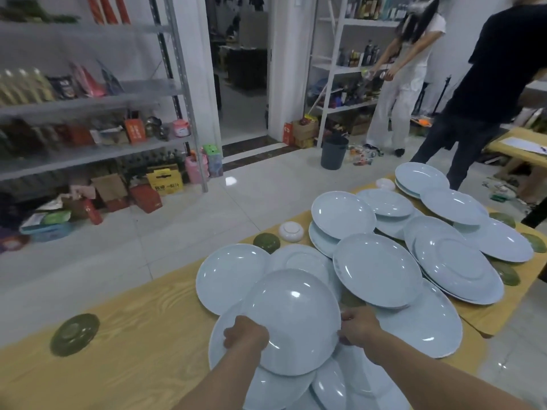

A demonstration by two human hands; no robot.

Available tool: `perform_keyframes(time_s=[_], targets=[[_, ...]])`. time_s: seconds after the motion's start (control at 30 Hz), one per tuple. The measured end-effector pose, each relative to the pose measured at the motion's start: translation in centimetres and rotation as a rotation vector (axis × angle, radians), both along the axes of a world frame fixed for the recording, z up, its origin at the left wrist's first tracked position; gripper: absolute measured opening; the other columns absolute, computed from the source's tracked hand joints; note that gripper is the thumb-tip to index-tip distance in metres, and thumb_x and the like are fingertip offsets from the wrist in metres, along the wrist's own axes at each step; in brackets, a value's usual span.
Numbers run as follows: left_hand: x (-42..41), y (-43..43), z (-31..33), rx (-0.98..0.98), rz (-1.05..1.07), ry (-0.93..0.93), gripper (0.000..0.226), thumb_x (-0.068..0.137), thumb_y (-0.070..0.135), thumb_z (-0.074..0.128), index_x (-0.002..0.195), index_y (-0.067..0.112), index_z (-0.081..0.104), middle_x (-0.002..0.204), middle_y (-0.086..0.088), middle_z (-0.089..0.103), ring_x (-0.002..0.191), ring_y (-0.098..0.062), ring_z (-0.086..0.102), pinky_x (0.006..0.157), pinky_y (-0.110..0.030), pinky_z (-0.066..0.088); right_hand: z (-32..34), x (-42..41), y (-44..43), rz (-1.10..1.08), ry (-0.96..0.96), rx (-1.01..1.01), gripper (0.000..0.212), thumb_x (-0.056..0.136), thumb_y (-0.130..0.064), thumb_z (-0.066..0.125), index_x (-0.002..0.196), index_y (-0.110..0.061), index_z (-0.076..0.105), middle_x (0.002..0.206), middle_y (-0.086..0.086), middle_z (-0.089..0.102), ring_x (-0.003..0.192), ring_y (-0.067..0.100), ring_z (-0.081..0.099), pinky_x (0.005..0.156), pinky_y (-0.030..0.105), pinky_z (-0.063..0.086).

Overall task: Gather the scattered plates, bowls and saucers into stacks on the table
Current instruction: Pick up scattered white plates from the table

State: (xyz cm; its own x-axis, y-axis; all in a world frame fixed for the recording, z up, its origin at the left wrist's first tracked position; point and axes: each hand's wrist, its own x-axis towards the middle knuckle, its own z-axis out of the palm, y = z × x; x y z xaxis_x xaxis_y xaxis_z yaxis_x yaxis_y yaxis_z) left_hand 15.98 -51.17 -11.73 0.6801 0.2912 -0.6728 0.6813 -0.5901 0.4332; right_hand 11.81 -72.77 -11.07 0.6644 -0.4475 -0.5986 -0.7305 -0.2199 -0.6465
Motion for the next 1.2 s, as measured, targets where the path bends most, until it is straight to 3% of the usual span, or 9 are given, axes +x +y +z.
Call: perform_keyframes(time_s=[0.17,0.3,0.43,0.57,0.73,0.93,1.07,1.13,1.2], targets=[[0.0,0.9,-0.5,0.049,0.138,-0.015,0.063,0.094,0.021,0.055,0.144,0.003,0.022,0.146,-0.018,0.034,0.133,-0.028,0.042,0.107,-0.035,0.038,-0.3,0.5,1.3,-0.012,0.018,-0.046,0.015,0.075,0.014,0.06,0.085,0.009,0.071,0.085,0.018,0.069,0.07,0.029,0.063,0.066,0.036,0.062],[-0.2,1.8,-1.7,-0.172,0.241,-0.049,0.038,0.098,0.007,0.044,0.134,-0.004,0.048,0.133,-0.019,0.054,0.121,-0.032,0.056,0.098,-0.036,0.046,-0.4,0.5,2.0,-0.023,-0.011,-0.02,0.019,0.073,0.015,0.061,0.09,0.009,0.067,0.092,0.02,0.069,0.079,0.036,0.066,0.056,0.034,0.06],[-0.3,4.0,0.0,-0.214,0.296,-0.136,0.036,0.091,0.01,0.052,0.125,0.001,0.055,0.12,-0.016,0.063,0.106,-0.033,0.063,0.087,-0.036,0.052,0.7,0.9,3.3,-0.039,-0.079,0.016,0.019,0.071,0.022,0.056,0.088,0.021,0.064,0.09,0.027,0.069,0.081,0.041,0.068,0.065,0.046,0.062],[-0.4,9.0,2.6,-0.237,0.326,-0.207,0.028,0.084,0.016,0.054,0.109,0.003,0.059,0.104,-0.013,0.065,0.093,-0.033,0.065,0.07,-0.032,0.051,2.2,1.7,7.0,0.042,-0.116,0.084,0.019,0.062,0.024,0.061,0.082,0.024,0.063,0.075,0.023,0.066,0.069,0.034,0.067,0.062,0.045,0.062],[-2.3,17.6,4.0,-0.215,0.463,-0.275,0.027,0.086,0.025,0.058,0.099,0.002,0.058,0.097,-0.014,0.066,0.087,-0.034,0.066,0.077,-0.038,0.058,3.6,1.2,14.8,0.183,-0.108,0.119,0.016,0.066,0.022,0.063,0.071,0.006,0.065,0.069,0.015,0.061,0.067,0.032,0.065,0.057,0.034,0.061],[-8.3,28.0,1.2,-0.226,0.629,-0.223,0.036,0.089,0.033,0.057,0.106,0.002,0.064,0.099,-0.014,0.069,0.091,-0.034,0.067,0.068,-0.032,0.05,0.8,-0.8,24.7,0.393,0.004,0.035,0.026,0.072,0.011,0.07,0.066,-0.008,0.052,0.077,0.011,0.062,0.071,0.024,0.063,0.058,0.027,0.057],[-12.3,32.7,-2.2,-0.269,0.704,-0.152,0.034,0.085,0.031,0.057,0.105,0.004,0.064,0.096,-0.013,0.068,0.085,-0.033,0.067,0.07,-0.033,0.055,-2.0,-3.1,29.6,0.491,0.101,-0.059,0.03,0.065,-0.003,0.069,0.064,-0.014,0.042,0.068,0.003,0.049,0.058,0.014,0.047,0.038,0.016,0.036],[-13.7,34.3,-3.8,-0.299,0.708,-0.122,0.035,0.083,0.031,0.058,0.105,0.005,0.064,0.095,-0.011,0.068,0.085,-0.032,0.067,0.08,-0.042,0.059,-3.9,-4.1,31.2,0.49,0.133,-0.048,0.03,0.066,-0.005,0.069,0.066,-0.016,0.042,0.076,0.006,0.055,0.063,0.016,0.052,0.047,0.018,0.045],[-14.5,35.5,-4.9,-0.298,0.703,-0.124,0.033,0.082,0.03,0.058,0.103,0.006,0.064,0.095,-0.011,0.068,0.085,-0.031,0.067,0.082,-0.046,0.059,-5.5,-4.6,32.1,0.468,0.13,-0.023,0.02,0.073,0.001,0.067,0.077,-0.012,0.052,0.099,0.018,0.066,0.084,0.028,0.067,0.069,0.031,0.06]])
